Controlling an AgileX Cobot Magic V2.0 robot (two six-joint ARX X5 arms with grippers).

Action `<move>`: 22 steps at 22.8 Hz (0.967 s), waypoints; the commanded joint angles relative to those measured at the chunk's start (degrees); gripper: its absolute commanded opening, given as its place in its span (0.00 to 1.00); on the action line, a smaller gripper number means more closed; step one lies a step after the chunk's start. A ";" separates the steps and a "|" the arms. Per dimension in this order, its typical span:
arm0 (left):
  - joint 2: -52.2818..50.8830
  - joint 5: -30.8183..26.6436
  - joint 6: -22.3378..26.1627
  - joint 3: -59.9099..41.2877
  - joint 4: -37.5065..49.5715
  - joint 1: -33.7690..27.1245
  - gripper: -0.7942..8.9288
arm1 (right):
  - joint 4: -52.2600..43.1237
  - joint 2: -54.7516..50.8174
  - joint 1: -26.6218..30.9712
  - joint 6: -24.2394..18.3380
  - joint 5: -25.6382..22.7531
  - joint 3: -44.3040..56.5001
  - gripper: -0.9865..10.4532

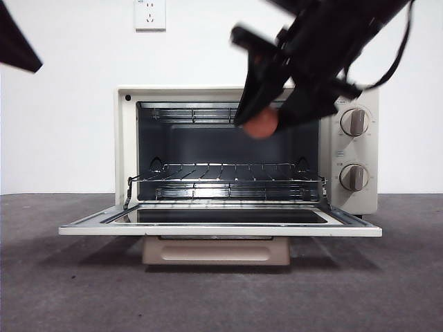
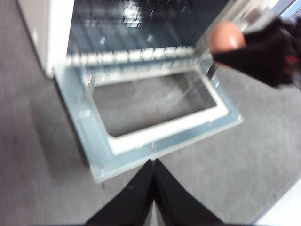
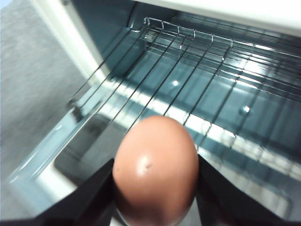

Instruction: Eggoven

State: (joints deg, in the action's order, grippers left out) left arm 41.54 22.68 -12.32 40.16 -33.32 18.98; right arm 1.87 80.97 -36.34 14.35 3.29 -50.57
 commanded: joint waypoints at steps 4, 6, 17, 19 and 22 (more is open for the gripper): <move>-2.03 0.28 -0.46 0.46 0.28 0.11 0.09 | -7.04 7.19 0.68 0.85 -3.56 -0.42 0.09; -2.32 0.28 -0.48 0.46 0.26 0.11 0.09 | -9.53 8.87 0.70 0.92 -4.61 -0.42 0.09; -2.29 0.28 -0.66 0.48 0.09 0.11 0.09 | -9.07 10.78 0.90 1.77 -7.87 -0.42 0.27; -2.29 0.28 -0.68 0.48 0.07 0.11 0.09 | -9.07 10.78 0.90 1.97 -7.87 -0.42 0.28; -2.29 0.28 -0.81 0.48 0.02 0.11 0.09 | -9.11 10.75 0.90 2.82 -7.82 -0.44 0.33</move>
State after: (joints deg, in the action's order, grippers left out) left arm 38.98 22.70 -12.99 40.12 -33.67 18.98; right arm -6.70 90.74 -35.09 15.99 -4.40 -50.50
